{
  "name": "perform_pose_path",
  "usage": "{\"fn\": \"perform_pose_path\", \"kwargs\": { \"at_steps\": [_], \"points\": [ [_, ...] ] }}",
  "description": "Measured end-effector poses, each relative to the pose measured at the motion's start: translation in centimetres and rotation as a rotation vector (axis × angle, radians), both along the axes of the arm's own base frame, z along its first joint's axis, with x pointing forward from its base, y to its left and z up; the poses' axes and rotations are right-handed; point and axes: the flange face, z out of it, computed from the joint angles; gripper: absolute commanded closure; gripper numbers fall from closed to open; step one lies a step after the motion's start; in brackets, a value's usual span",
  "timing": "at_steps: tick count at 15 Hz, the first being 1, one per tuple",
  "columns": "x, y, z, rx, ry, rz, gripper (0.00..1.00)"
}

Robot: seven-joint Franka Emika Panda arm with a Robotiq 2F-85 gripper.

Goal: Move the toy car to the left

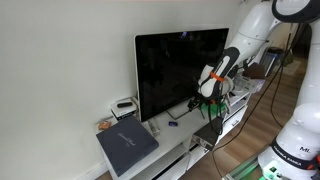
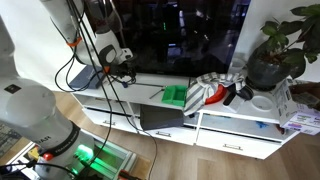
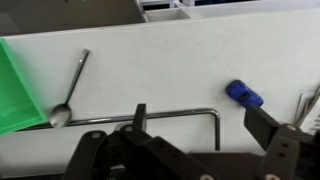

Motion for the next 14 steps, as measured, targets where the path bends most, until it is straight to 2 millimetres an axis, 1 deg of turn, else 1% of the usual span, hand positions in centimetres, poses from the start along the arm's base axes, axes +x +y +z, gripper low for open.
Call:
{"fn": "perform_pose_path", "kwargs": {
  "at_steps": [2, 5, 8, 11, 12, 13, 14],
  "points": [
    [0.2, -3.3, 1.5, 0.007, 0.004, -0.078, 0.0],
    [0.0, -7.8, 3.1, 0.028, 0.023, -0.186, 0.0],
    [-0.5, -12.0, 4.3, 0.065, 0.028, -0.311, 0.0],
    [-1.5, -16.7, 5.5, 0.108, -0.01, -0.449, 0.0],
    [-1.8, -18.0, 5.8, 0.115, -0.021, -0.473, 0.0],
    [-2.1, -18.7, 5.9, 0.118, -0.027, -0.487, 0.0],
    [-2.2, -18.9, 6.0, 0.119, -0.029, -0.494, 0.0]
  ]
}}
